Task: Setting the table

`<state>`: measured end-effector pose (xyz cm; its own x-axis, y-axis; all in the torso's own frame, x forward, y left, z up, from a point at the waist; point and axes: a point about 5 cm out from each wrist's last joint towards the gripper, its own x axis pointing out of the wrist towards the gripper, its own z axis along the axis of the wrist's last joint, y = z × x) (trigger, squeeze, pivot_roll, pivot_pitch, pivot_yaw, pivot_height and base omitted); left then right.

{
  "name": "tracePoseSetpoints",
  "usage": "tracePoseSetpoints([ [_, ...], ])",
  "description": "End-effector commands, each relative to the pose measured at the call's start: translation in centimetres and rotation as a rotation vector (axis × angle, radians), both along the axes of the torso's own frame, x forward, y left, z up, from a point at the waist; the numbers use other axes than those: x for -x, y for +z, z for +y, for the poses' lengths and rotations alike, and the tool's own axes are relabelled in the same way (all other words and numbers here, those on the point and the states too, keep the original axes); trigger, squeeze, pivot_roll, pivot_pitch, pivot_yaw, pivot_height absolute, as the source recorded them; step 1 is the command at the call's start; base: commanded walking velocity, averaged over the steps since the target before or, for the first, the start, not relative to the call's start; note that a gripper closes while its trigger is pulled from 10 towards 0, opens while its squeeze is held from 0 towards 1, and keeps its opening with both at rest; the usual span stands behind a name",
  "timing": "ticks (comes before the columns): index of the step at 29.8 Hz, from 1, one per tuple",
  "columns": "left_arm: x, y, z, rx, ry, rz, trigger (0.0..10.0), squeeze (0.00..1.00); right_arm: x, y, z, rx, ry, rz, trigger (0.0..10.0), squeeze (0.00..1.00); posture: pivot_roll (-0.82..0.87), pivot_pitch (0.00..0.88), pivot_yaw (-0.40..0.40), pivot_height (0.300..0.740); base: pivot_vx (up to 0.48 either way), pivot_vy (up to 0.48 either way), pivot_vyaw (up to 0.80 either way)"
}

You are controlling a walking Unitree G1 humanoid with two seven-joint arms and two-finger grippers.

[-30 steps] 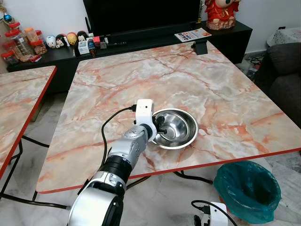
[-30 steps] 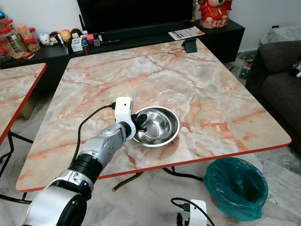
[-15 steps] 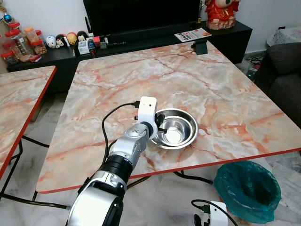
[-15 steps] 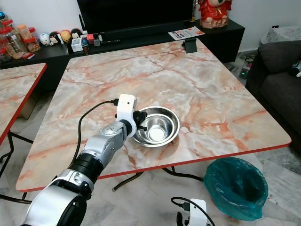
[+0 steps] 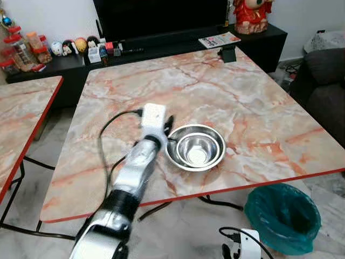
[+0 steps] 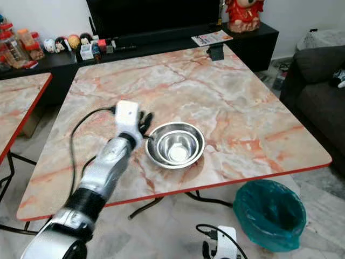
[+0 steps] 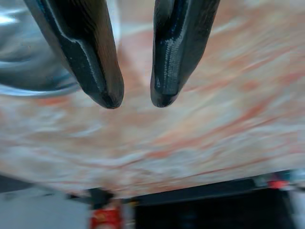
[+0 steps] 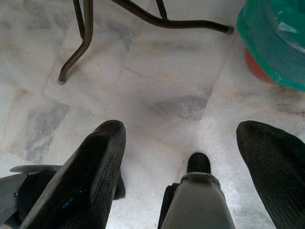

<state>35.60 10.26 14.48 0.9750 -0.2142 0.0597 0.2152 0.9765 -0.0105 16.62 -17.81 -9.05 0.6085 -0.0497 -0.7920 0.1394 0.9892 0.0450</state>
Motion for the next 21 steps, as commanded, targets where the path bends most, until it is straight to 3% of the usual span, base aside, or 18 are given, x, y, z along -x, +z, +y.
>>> tracePoseSetpoints([
  [1,0.4,-0.4,3.2,-0.053,0.101,-0.042,10.0,0.00,-0.4,0.2,0.4,-0.011,0.005,-0.022,10.0,0.00,0.00,0.000,0.113,0.728,0.000,0.000,0.00],
  [3,0.8,-1.0,4.6,-0.049,0.150,-0.035,10.0,0.00,-0.5,0.2,0.3,-0.011,0.004,-0.023,10.0,0.00,0.01,0.000,0.107,0.728,0.000,0.000,0.00],
  [4,1.5,-1.6,6.6,-0.069,0.217,-0.037,10.0,0.00,-0.5,0.2,0.3,-0.009,0.009,-0.023,10.0,0.00,0.02,0.000,0.105,0.728,0.000,0.000,0.00],
  [5,1.5,-1.6,6.6,-0.069,0.217,-0.037,10.0,0.00,-0.5,0.2,0.3,-0.009,0.009,-0.023,10.0,0.00,0.02,0.000,0.105,0.728,0.000,0.000,0.00],
  [8,3.1,-2.7,10.3,-0.134,0.339,-0.047,10.0,0.00,-0.5,0.2,0.2,-0.006,0.019,-0.023,10.0,0.00,0.03,0.000,0.098,0.728,0.000,0.000,0.00],
  [10,3.4,-2.8,10.9,-0.146,0.357,-0.050,10.0,0.00,-0.5,0.2,0.2,-0.006,0.020,-0.023,10.0,0.00,0.03,0.000,0.098,0.728,0.000,0.000,0.00],
  [15,7.5,-5.2,16.9,-0.171,0.585,-0.010,10.0,0.00,-0.8,0.4,0.6,-0.010,0.045,-0.030,10.0,0.00,0.06,0.000,0.091,0.728,0.000,0.000,0.00],
  [16,8.0,-5.7,17.6,-0.171,0.617,0.003,10.0,0.00,-0.9,0.4,0.7,-0.010,0.049,-0.030,10.0,0.00,0.07,0.000,0.087,0.728,0.000,0.000,0.00],
  [19,8.1,-5.7,17.7,-0.175,0.621,-0.001,10.0,0.00,-0.9,0.4,0.7,-0.010,0.050,-0.030,10.0,0.00,0.07,0.000,0.087,0.728,0.000,0.000,0.00],
  [21,9.2,-6.2,18.7,-0.187,0.651,0.016,10.0,0.00,-1.0,0.4,0.8,-0.008,0.064,-0.030,10.0,0.00,0.09,0.000,0.079,0.728,0.000,0.000,0.00],
])
